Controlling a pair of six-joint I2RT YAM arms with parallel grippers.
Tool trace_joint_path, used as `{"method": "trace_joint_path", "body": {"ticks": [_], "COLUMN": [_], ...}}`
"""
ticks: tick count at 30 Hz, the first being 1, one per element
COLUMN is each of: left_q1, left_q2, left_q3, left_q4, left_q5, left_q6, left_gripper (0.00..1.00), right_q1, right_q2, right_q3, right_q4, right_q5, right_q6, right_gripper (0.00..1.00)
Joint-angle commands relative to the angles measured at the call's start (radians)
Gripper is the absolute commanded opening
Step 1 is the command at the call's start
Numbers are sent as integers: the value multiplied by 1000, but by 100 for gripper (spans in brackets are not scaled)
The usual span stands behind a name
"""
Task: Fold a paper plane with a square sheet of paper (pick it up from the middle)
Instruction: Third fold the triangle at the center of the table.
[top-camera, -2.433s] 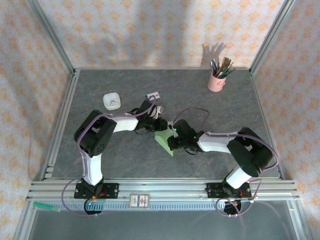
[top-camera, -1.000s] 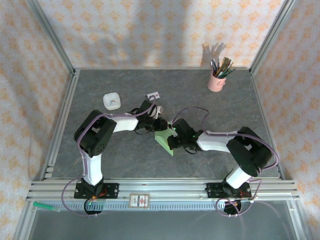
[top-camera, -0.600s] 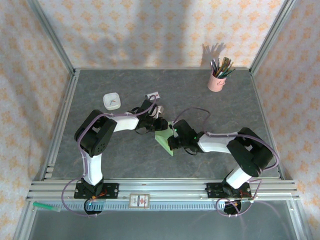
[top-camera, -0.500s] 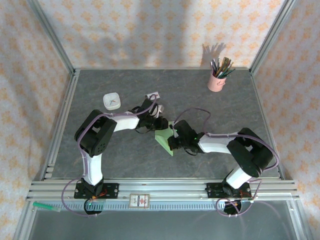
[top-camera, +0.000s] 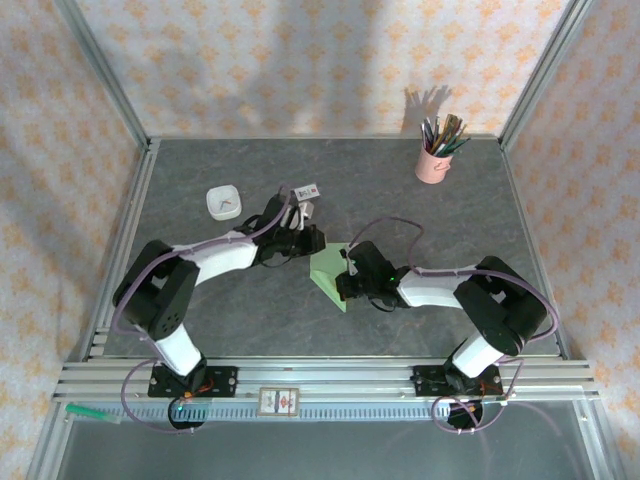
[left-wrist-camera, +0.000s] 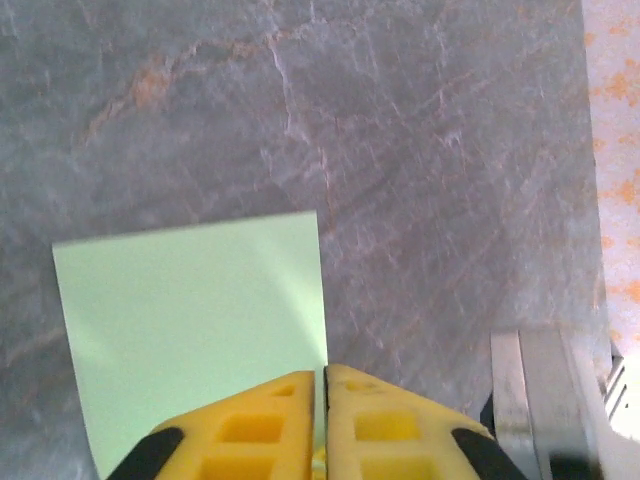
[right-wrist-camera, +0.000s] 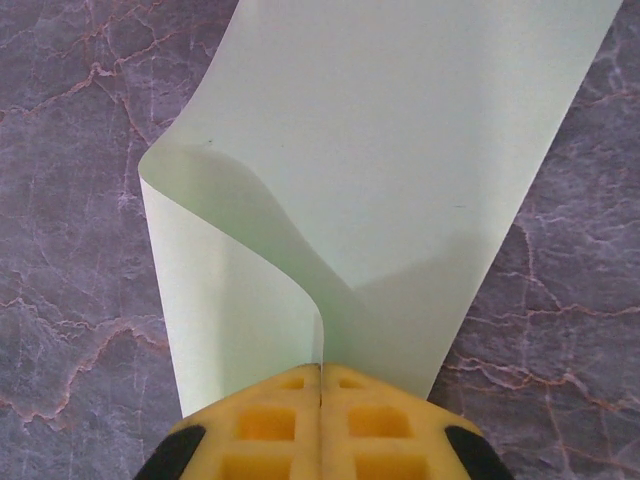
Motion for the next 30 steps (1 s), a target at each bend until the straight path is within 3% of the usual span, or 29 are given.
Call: {"method": "trace_joint_path", "body": {"ticks": [1,12,30], "left_q1": [-31,-96,-86], "left_q2": [-29,46,111], "left_q3": [-78,-99,-149], "left_q4": [74,145,76], "left_q5": [32,62,-6], "left_q6": [-90,-123,-41], "left_gripper": [7,1,1], "right_q1": [-7,-7,-7], "right_q2": [27,19,21], "right_q3": [-35,-40,-46], "right_q4": [-63,-70,-81], "right_q5": [27,34,40], "right_q6": [9,10,13], "right_gripper": [3,3,3]}}
